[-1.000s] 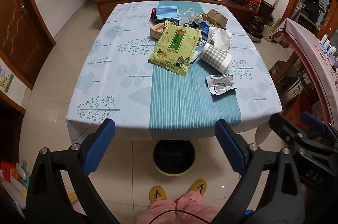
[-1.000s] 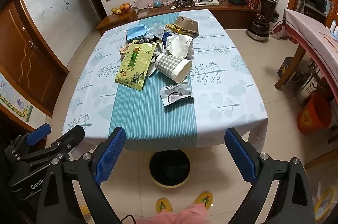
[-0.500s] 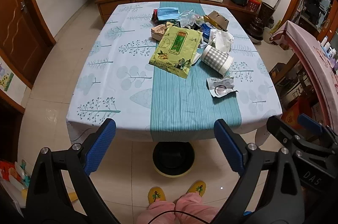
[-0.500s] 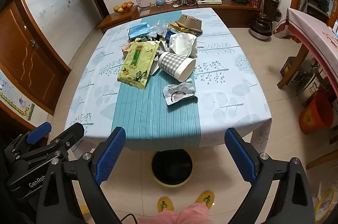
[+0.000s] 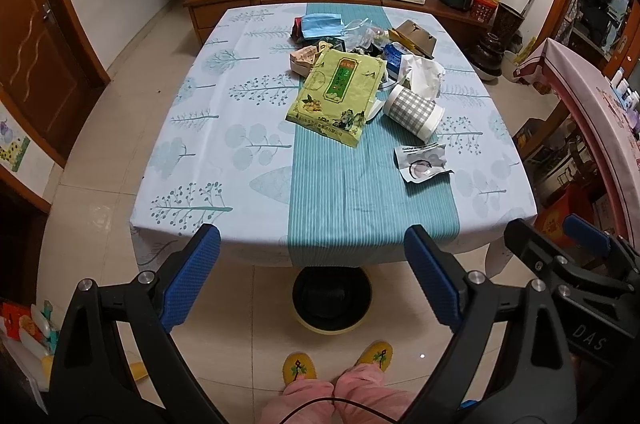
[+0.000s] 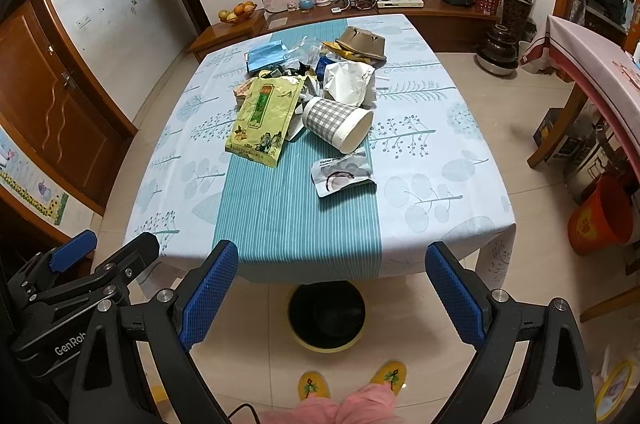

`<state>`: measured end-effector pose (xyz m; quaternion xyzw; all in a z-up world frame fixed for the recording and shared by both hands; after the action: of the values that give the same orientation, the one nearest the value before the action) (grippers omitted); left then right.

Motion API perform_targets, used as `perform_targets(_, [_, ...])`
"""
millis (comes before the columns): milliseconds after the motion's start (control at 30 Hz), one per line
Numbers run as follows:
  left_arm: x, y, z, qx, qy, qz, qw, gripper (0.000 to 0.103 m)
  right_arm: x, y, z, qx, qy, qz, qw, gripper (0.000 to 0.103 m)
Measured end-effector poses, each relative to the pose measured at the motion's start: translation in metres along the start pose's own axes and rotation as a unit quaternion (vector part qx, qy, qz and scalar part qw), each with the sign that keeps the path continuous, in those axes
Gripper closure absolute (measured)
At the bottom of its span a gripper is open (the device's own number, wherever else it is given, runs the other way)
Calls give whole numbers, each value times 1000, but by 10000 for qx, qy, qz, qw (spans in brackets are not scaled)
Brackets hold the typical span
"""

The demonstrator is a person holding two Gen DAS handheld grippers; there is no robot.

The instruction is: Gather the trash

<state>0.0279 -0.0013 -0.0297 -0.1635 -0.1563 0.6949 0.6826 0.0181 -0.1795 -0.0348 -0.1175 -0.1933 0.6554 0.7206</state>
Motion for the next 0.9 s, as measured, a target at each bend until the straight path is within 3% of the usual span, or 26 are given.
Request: perform_targets(900, [-2, 5, 8, -49, -91, 59, 9999, 12, -2, 1, 3, -34, -53, 87, 9999, 8])
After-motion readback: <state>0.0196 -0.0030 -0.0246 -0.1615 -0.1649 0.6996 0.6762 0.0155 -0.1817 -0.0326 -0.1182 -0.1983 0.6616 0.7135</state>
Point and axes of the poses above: each gripper's, at about its wrist camera, not at the fingertips, and z roughly against the way its jaws point, x to its left, y to its underside, the point moved 4 cm from there along -z, roughly the way its jaws point, and after that the axes turned 7 degrees about x, right-handed, at the moved point
